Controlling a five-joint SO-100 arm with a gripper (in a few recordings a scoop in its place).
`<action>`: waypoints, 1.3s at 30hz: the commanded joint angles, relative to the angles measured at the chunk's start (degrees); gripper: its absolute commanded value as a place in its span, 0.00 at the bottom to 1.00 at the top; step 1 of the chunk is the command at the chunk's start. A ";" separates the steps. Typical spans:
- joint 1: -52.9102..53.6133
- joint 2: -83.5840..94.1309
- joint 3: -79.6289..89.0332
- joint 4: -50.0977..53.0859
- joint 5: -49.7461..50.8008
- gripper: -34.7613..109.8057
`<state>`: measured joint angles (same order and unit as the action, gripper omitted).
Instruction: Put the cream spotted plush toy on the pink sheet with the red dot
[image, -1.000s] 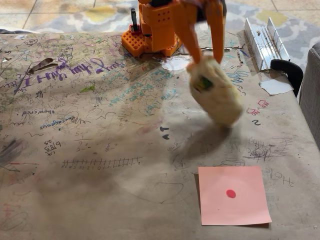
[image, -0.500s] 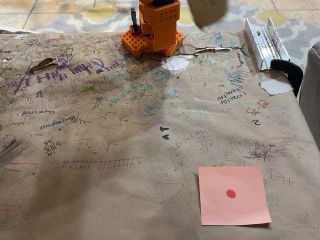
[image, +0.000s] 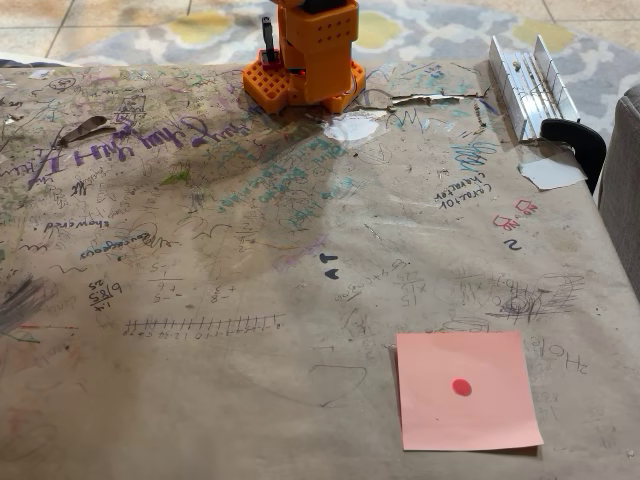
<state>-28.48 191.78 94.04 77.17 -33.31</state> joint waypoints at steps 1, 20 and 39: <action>-0.53 0.70 -2.90 -2.37 -0.35 0.24; -1.58 1.49 -5.71 -1.76 -0.53 0.24; 17.23 -78.57 -30.06 -24.87 5.45 0.24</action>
<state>-12.92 138.52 76.64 53.09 -23.99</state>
